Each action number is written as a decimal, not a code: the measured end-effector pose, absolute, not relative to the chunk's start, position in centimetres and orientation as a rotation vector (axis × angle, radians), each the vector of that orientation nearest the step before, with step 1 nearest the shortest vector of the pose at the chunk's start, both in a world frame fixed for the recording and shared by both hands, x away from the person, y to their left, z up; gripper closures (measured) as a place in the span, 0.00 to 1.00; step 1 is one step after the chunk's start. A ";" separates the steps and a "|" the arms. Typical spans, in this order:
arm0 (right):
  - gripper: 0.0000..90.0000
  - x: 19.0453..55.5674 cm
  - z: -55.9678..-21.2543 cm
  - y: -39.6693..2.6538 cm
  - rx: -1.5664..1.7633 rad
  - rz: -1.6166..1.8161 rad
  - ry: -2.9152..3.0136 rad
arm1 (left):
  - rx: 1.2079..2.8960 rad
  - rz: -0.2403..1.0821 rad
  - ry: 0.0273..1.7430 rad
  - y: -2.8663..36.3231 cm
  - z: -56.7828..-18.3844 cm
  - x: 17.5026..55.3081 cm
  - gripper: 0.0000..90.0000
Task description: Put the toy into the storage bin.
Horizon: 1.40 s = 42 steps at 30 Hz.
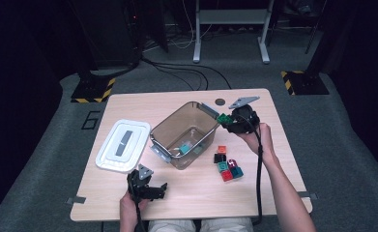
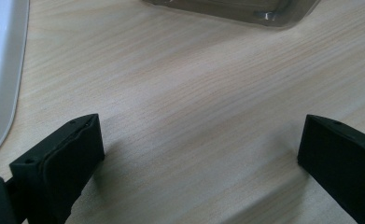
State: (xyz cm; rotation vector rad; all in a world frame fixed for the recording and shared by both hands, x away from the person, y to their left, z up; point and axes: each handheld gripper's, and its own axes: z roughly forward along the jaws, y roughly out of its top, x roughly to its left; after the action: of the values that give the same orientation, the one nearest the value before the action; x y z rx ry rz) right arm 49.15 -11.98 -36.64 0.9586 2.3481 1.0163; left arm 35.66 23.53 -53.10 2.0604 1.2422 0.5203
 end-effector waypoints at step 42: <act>0.56 52.8 -38.3 -7.0 0.970 0.979 2.460 | 2.062 0.523 1.240 23.5 -53.1 35.7 0.00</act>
State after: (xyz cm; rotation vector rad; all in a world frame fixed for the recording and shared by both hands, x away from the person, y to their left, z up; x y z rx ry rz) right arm 52.83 -7.00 -38.34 0.9704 2.4599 0.9787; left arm 35.66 23.54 -53.10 2.0620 1.2400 0.5231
